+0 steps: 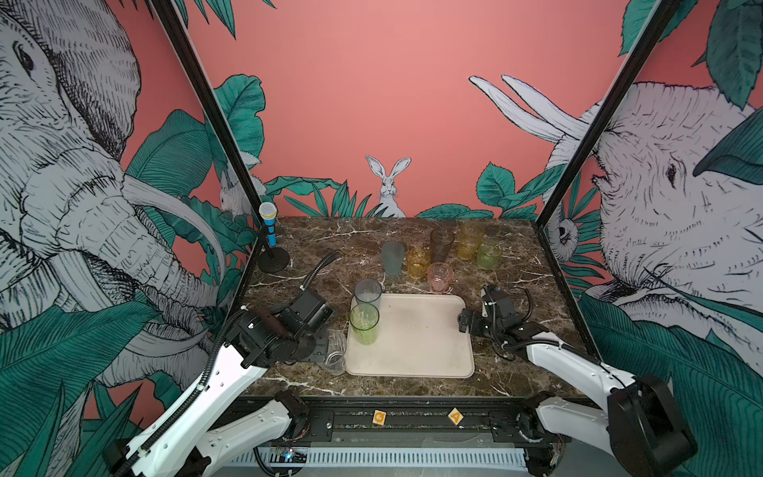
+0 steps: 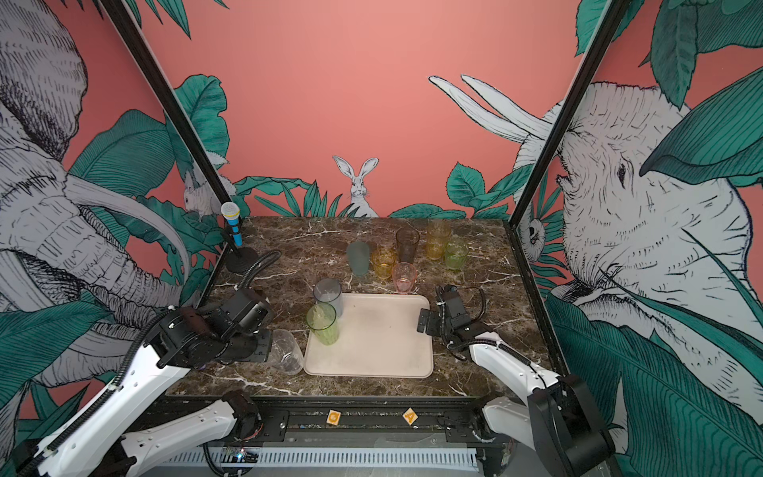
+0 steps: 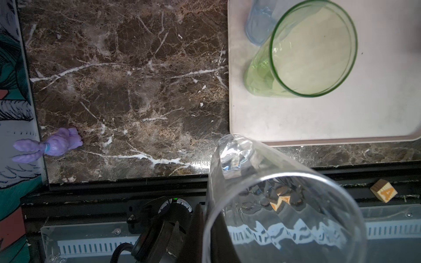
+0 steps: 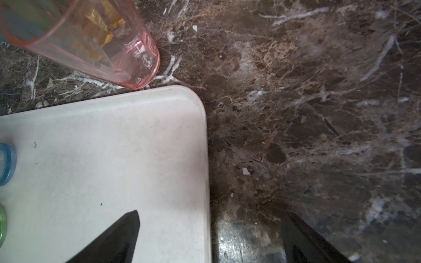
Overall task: Place the glasses into the tray
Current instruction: Place the glass on the tray.
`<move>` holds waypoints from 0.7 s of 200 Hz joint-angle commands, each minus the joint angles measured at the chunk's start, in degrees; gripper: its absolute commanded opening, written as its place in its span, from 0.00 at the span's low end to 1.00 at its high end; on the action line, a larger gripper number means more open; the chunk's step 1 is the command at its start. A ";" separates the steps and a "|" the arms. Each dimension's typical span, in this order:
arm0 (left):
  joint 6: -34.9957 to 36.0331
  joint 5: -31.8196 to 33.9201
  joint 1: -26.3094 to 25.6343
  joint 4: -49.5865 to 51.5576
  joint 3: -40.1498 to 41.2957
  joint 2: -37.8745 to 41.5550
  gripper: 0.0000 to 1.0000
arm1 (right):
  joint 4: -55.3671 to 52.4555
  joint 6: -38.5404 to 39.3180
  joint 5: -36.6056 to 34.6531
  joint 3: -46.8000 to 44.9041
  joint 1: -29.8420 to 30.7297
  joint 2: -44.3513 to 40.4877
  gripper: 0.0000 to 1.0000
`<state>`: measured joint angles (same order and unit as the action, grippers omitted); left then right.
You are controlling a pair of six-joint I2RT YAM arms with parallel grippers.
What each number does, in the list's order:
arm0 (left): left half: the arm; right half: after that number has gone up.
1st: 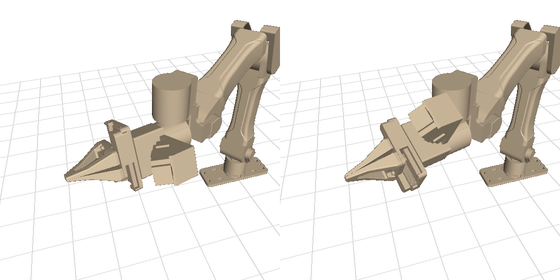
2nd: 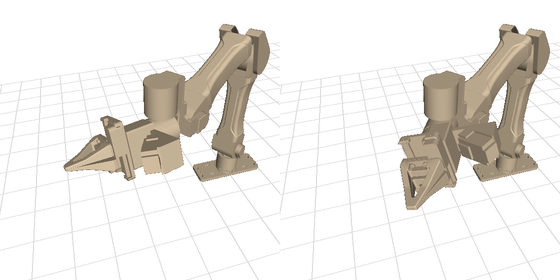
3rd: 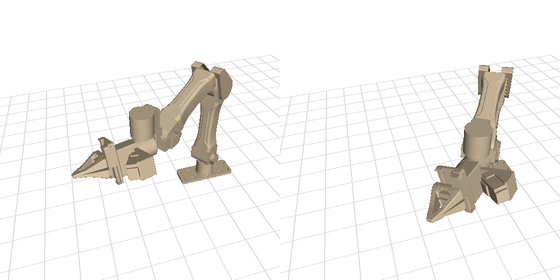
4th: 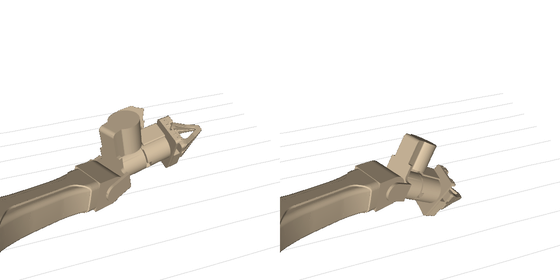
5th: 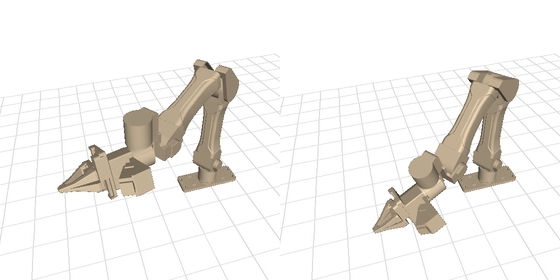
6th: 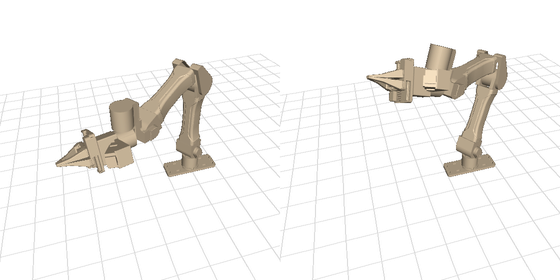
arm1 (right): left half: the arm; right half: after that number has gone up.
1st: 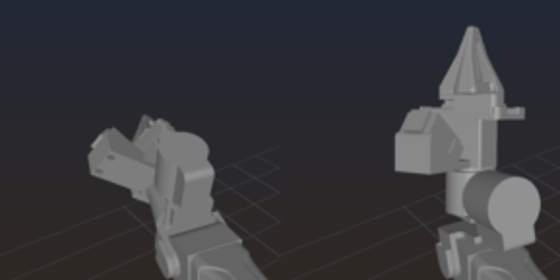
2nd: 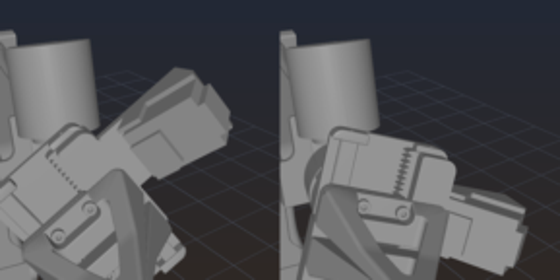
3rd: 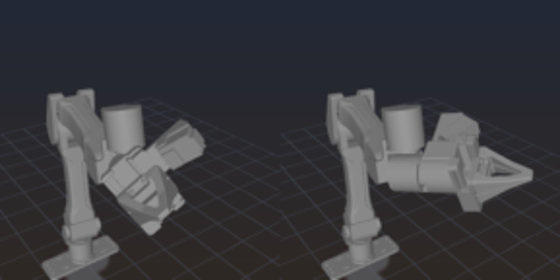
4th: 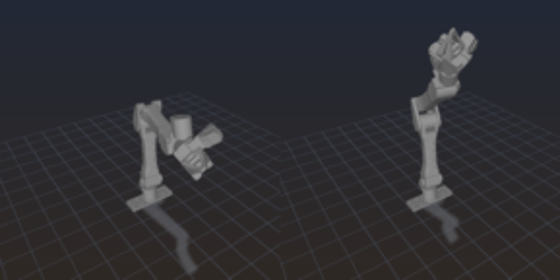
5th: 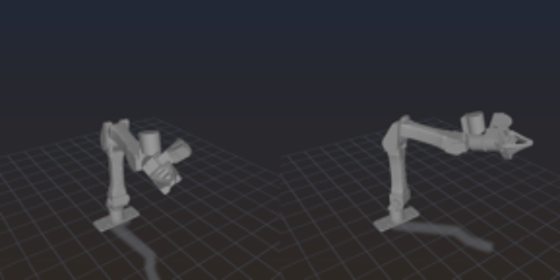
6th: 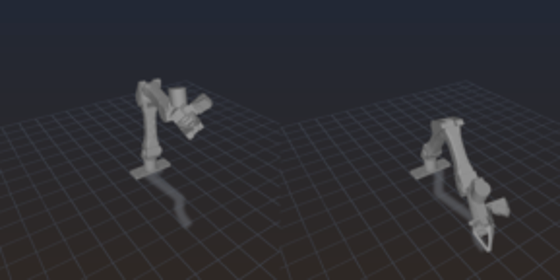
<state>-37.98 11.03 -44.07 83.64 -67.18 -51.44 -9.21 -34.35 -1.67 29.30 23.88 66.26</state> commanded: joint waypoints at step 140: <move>-7.32 3.21 -8.87 -10.05 6.32 -2.86 0.00 | 1.04 -0.55 -0.87 0.44 -0.24 -0.87 0.99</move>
<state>-42.94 13.41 -52.14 76.38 -62.30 -54.11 -9.23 -34.35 -1.69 29.30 23.88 66.26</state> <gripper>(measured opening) 0.082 0.988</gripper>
